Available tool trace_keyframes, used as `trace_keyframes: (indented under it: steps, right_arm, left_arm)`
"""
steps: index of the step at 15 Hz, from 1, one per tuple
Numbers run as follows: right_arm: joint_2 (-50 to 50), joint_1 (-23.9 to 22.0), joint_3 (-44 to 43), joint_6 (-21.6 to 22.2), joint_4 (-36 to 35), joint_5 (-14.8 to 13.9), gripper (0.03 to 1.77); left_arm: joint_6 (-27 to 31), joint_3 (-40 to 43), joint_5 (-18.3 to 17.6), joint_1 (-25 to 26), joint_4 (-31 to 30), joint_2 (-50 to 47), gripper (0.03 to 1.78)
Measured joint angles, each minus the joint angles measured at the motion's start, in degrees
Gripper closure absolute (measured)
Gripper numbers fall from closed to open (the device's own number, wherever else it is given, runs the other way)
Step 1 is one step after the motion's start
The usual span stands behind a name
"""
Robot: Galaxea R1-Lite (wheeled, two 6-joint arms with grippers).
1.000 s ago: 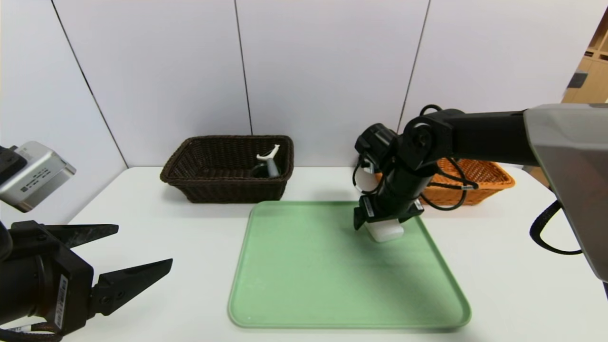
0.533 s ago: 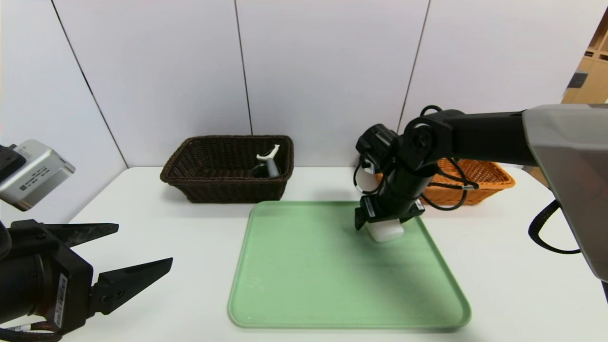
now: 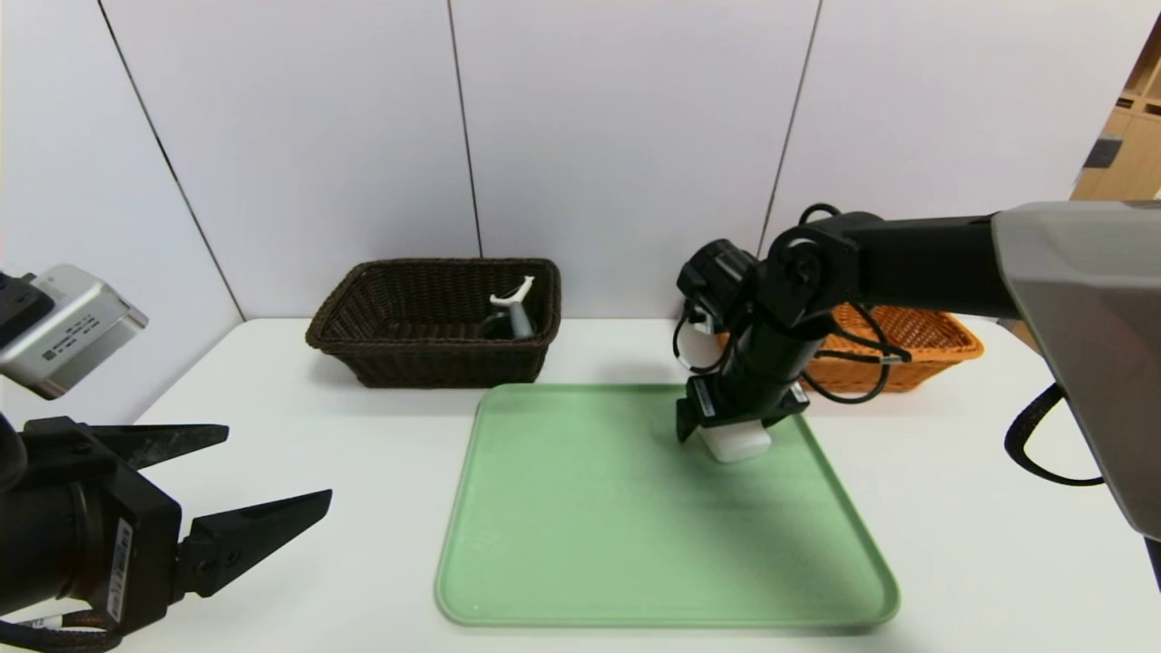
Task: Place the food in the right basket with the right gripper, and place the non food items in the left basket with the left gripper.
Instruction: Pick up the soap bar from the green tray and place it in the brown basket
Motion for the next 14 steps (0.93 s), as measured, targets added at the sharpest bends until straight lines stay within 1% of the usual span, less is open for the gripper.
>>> trace_keyframes:
  steps: [10,14]
  right_arm:
    - [0.34,-0.13,-0.07,-0.1,0.0,0.0,0.09]
    - [0.37,-0.09,0.01,-0.09,0.0,0.05,0.7]
  left_arm:
    - [0.02,-0.59,0.02,0.0,-0.02,0.9,0.12]
    - [0.0,-0.76,0.06,0.0,-0.02,1.01,0.12]
